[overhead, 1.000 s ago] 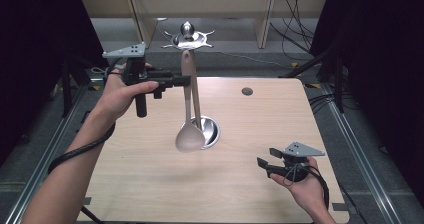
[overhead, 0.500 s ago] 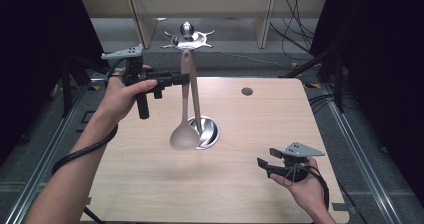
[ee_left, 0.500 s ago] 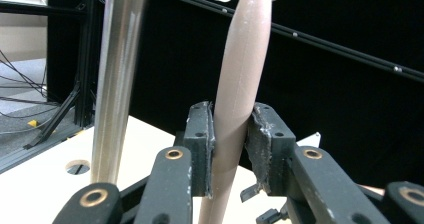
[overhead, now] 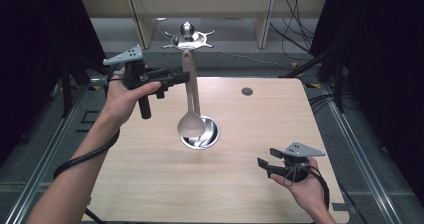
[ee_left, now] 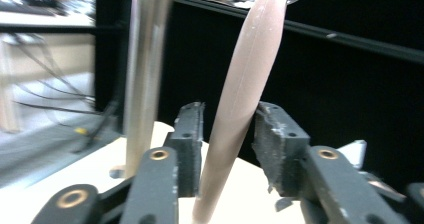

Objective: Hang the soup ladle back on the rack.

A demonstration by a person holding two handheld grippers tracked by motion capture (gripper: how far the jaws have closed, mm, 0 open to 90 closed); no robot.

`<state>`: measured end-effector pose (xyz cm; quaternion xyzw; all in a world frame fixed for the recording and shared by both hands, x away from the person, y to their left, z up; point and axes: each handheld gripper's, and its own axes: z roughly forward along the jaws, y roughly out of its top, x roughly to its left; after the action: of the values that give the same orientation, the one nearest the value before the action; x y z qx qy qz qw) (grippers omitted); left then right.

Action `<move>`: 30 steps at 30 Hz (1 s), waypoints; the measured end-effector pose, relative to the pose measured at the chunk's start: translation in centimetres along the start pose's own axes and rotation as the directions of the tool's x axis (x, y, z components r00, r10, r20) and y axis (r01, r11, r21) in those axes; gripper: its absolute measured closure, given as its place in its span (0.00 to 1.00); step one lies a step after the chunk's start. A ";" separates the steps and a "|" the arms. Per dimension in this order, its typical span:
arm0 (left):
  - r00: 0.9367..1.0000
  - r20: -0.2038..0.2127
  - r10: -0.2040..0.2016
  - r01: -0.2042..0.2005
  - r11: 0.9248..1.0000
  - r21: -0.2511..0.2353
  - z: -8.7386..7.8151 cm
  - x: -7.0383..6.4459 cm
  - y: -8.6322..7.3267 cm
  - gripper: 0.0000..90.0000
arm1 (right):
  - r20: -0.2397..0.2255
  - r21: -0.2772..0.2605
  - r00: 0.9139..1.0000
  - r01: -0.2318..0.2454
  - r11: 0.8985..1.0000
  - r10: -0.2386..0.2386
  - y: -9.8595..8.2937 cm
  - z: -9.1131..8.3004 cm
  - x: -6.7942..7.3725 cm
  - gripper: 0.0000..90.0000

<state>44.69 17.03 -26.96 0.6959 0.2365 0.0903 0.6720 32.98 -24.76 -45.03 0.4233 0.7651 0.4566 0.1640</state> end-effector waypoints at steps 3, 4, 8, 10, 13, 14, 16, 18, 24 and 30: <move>0.994 -0.089 0.061 -0.061 0.998 0.006 -0.8 -0.4 -0.6 0.56 | 0.002 -0.013 0.999 0.035 0.999 -0.035 0.0 0.1 -0.2 0.43; 0.991 -0.111 0.074 -0.074 0.997 0.008 -1.2 -0.6 -0.8 0.53 | -0.019 -0.012 1.000 0.018 1.000 -0.018 0.0 0.2 -0.2 0.43; 0.977 -0.178 0.117 -0.115 0.993 0.017 -2.6 -0.9 -1.9 0.47 | 0.005 0.010 1.000 0.004 1.000 -0.004 0.0 -0.1 0.0 0.43; 0.971 -0.204 0.127 -0.125 0.992 0.024 -3.5 -1.1 -2.6 0.45 | -0.004 0.006 1.000 0.004 1.000 -0.004 0.0 0.0 0.0 0.43; 0.963 -0.234 0.136 -0.129 0.991 0.046 -4.5 -1.2 -3.5 0.42 | 0.011 -0.006 0.999 0.033 0.999 -0.033 0.0 0.0 -0.2 0.43; 0.959 -0.246 0.143 -0.134 0.990 0.053 -4.9 -1.2 -3.8 0.41 | 0.010 -0.003 1.000 0.029 1.000 -0.029 0.0 0.0 -0.2 0.43; 0.955 -0.265 0.135 -0.124 0.991 0.059 -5.6 -1.3 -4.7 0.39 | 0.005 -0.002 1.000 0.028 1.000 -0.028 0.0 0.1 -0.2 0.43; 0.951 -0.280 0.134 -0.117 0.990 0.077 -6.3 -1.4 -5.9 0.37 | 0.002 0.012 1.000 0.028 1.000 -0.028 0.0 0.0 -0.2 0.43; 0.937 -0.313 0.156 -0.114 0.983 0.147 -7.7 -1.4 -10.5 0.36 | 0.006 -0.001 1.000 0.030 1.000 -0.030 0.0 0.1 -0.3 0.43; 0.936 -0.336 0.106 -0.032 0.975 0.219 -9.0 -0.9 -15.8 0.36 | -0.017 0.013 1.000 0.001 1.000 0.000 -0.1 0.2 -0.2 0.43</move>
<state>36.61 24.39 -41.47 0.7442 0.3343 0.2090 0.5392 33.21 -24.84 -45.25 0.4202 0.7695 0.4553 0.1550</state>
